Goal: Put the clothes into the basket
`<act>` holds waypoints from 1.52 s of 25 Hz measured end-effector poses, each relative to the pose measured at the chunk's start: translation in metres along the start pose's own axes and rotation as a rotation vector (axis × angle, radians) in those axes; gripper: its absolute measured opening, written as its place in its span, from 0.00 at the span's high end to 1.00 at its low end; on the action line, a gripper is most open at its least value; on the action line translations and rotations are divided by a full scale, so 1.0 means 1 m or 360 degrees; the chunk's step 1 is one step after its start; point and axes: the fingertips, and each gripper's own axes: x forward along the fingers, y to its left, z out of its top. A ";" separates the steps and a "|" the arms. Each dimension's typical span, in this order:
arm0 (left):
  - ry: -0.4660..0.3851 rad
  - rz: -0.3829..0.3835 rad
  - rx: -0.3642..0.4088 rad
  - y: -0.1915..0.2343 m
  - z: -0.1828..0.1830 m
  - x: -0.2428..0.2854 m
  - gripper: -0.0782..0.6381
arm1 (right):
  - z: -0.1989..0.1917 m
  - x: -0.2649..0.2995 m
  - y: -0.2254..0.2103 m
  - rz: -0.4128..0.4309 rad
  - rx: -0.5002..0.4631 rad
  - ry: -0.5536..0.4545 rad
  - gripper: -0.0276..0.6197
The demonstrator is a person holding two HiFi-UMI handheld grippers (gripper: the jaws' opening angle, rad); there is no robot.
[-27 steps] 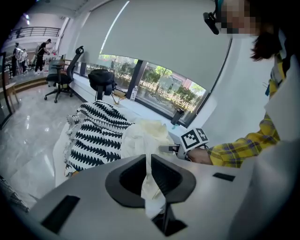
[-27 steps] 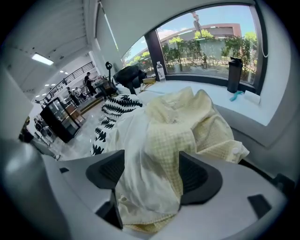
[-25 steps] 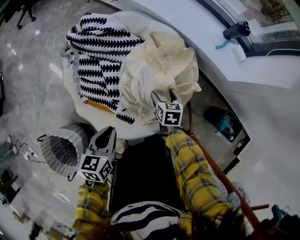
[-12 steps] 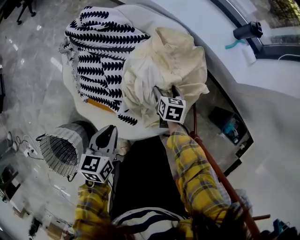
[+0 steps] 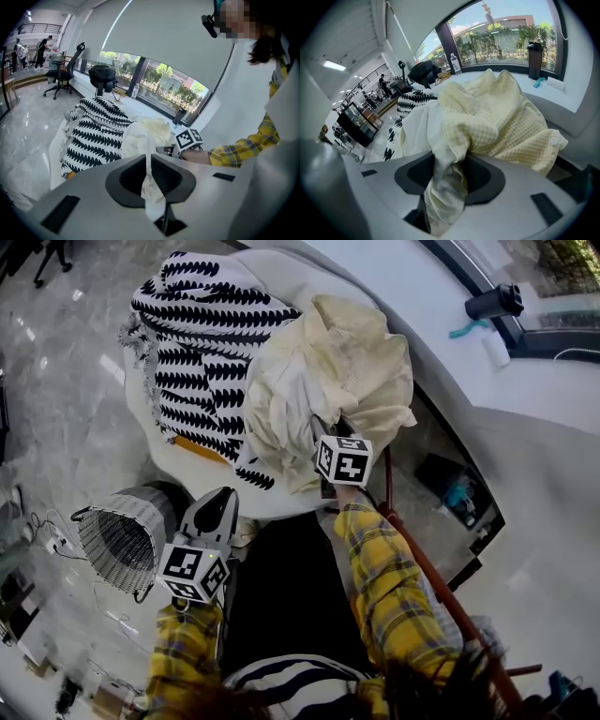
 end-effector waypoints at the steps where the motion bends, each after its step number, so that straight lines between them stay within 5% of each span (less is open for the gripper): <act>1: -0.0011 -0.0002 0.0004 -0.001 0.002 -0.002 0.83 | 0.000 -0.003 0.002 -0.0006 -0.0021 -0.0004 0.67; 7: -0.0076 0.0017 -0.0002 0.003 0.008 -0.019 0.83 | 0.001 -0.029 0.018 -0.0020 -0.0111 -0.0068 0.79; 21: -0.0268 0.0032 -0.0036 -0.001 0.019 -0.080 0.83 | 0.021 -0.137 0.050 -0.0074 -0.0164 -0.0307 0.82; 38: -0.0565 0.0253 -0.0238 0.039 0.008 -0.198 0.83 | 0.045 -0.238 0.117 -0.0053 -0.0340 -0.0458 0.82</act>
